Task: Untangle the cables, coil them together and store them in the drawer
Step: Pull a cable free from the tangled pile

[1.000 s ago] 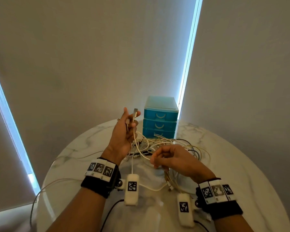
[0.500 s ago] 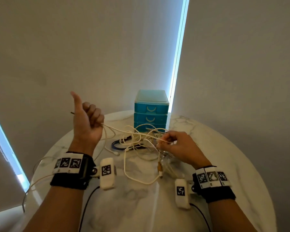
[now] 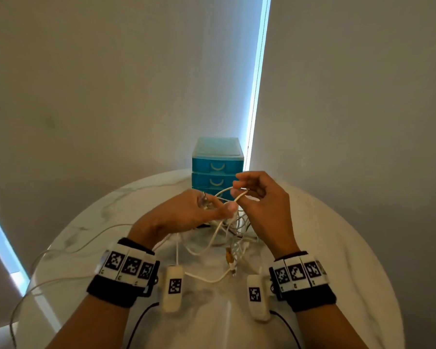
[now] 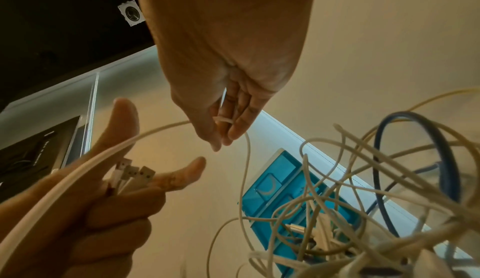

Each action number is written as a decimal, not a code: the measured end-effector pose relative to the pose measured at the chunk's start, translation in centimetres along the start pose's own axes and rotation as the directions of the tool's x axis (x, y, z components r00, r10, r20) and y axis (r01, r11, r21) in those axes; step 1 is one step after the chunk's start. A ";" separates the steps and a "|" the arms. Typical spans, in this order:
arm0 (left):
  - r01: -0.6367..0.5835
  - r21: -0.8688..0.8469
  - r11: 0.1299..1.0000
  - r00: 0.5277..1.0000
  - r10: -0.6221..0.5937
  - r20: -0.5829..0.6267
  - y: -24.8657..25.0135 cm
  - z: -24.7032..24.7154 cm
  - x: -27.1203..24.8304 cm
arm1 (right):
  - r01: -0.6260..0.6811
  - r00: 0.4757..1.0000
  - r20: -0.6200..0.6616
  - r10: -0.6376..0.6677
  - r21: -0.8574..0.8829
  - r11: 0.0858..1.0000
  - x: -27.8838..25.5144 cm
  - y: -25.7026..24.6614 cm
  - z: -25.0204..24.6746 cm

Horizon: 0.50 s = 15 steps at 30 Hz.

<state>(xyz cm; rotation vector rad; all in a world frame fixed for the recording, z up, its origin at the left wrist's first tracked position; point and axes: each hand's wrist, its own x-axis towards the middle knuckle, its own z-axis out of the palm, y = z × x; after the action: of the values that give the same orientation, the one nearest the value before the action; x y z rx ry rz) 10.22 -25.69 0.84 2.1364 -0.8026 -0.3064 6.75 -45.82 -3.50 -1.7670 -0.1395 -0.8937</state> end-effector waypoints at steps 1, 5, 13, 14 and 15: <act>-0.043 -0.005 0.999 0.999 0.043 0.034 0.3 0.2 -0.1 | -0.006 1.000 -0.001 0.006 -0.014 1.000 0.0 0.2 0.0; -0.289 -0.266 0.920 0.956 0.263 -0.130 1.0 0.0 -0.9 | -0.040 0.993 -0.113 0.030 -0.086 0.996 0.3 0.6 -0.7; -0.380 -0.587 0.715 0.922 0.238 -0.306 0.2 -1.4 -1.0 | -0.259 0.952 0.131 0.277 -0.139 0.956 0.1 1.3 0.7; -0.378 -0.586 0.717 0.924 0.256 -0.283 0.2 -1.2 -1.0 | -0.269 0.927 0.225 0.299 -0.154 0.951 -0.2 1.2 1.3; -0.376 -0.583 0.720 0.927 0.285 -0.245 0.1 -1.1 -1.0 | -0.266 0.910 0.286 0.301 -0.156 0.951 -0.3 1.1 1.8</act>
<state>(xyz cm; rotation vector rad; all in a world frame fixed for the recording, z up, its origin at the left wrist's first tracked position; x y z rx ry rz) 9.90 -24.44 1.60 1.3406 -0.8420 -0.1914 7.96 -44.60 -4.73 -1.9646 -0.0297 -0.4189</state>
